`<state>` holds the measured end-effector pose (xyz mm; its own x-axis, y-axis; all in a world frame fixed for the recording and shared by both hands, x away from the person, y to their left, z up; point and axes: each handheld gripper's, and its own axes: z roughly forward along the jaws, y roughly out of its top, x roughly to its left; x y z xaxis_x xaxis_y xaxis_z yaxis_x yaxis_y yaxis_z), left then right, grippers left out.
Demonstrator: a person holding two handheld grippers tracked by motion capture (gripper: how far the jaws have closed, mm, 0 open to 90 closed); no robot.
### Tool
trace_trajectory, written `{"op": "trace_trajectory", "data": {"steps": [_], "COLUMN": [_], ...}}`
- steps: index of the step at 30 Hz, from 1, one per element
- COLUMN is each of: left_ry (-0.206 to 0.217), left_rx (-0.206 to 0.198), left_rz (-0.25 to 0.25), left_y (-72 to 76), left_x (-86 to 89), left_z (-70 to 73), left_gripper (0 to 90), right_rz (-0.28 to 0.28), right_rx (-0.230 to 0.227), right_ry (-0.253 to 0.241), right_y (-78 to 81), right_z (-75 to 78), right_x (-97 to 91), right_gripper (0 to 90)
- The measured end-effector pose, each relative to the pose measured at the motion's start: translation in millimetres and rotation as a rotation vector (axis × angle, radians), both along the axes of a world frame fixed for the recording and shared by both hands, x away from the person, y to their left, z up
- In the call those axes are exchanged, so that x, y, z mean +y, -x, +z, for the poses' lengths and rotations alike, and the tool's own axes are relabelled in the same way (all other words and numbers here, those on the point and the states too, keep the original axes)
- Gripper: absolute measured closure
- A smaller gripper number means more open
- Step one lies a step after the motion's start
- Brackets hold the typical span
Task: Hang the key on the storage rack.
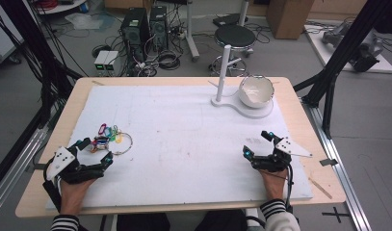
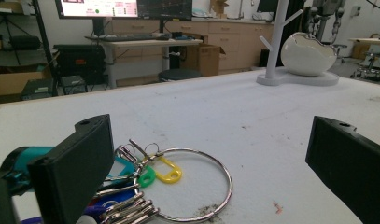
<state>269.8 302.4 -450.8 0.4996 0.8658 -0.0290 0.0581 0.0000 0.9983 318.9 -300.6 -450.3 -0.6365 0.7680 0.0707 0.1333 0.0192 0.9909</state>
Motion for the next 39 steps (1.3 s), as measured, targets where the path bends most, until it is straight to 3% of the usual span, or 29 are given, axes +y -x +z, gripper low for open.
{"op": "trace_trajectory", "data": {"steps": [2,5,13,15,16,19,20,21,23,24,25,30,33,34,35,39], "left_ry": [0.0,-0.051,-0.09,-0.151,-0.151,-0.223,-0.223,-0.243,-0.25,-0.286,-0.286,-0.38,-0.451,-0.499,-0.499,-0.603], "left_rx": [0.017,0.047,0.118,0.148,0.148,0.157,0.157,0.18,0.196,0.223,0.223,0.298,0.338,0.363,0.363,0.425], "left_rz": [-0.002,-0.015,-0.079,-0.119,-0.119,-0.144,-0.144,-0.158,-0.169,-0.183,-0.183,-0.227,-0.261,-0.283,-0.283,-0.309], "left_y": [-1.9,-4.1,-15.9,-21.9,-21.9,-30.6,-30.6,-36.6,-39.7,-45.4,-45.4,-59.2,-67.5,-73.0,-73.0,-82.6], "left_x": [-0.4,0.1,4.8,3.8,3.8,0.1,0.1,-0.6,-0.9,-2.6,-2.6,-11.4,-19.1,-24.8,-24.8,-34.0], "left_z": [0.6,5.0,34.4,49.2,49.2,68.6,68.6,77.6,82.0,91.0,91.0,109.7,116.2,118.8,118.8,123.9], "left_gripper": [1.7,1.7,1.7,1.7,1.7,1.7,1.7,1.7,1.7,1.7,1.7,1.7,1.7,1.7,1.7,1.7], "right_rz": [0.002,0.005,0.001,0.005,0.006,0.004,0.004,0.003,0.004,0.003,0.003,0.005,0.004,0.003,0.003,0.003], "right_rx": [-0.005,-0.007,-0.006,-0.001,0.0,-0.007,-0.007,-0.002,-0.002,-0.002,-0.001,-0.002,-0.002,-0.001,-0.001,-0.001], "right_ry": [0.002,0.005,0.003,0.004,0.003,0.005,0.006,0.004,0.005,0.007,0.007,0.005,0.007,0.007,0.007,0.007], "right_y": [-0.3,-0.4,-0.4,0.1,0.1,-0.5,-0.5,0.1,0.1,0.2,0.3,0.1,0.2,0.2,0.2,0.2], "right_z": [0.0,-0.1,-0.1,0.0,0.0,-0.1,-0.1,-0.1,0.0,0.0,0.0,0.0,0.0,0.0,0.0,0.0], "right_x": [0.0,-0.1,0.0,0.2,0.2,-0.1,-0.1,0.2,0.3,0.4,0.5,0.3,0.3,0.5,0.5,0.3], "right_gripper": [0.9,0.9,0.9,0.9,0.9,0.9,1.0,0.9,0.9,0.9,0.9,0.9,0.9,1.0,1.0,1.0]}}
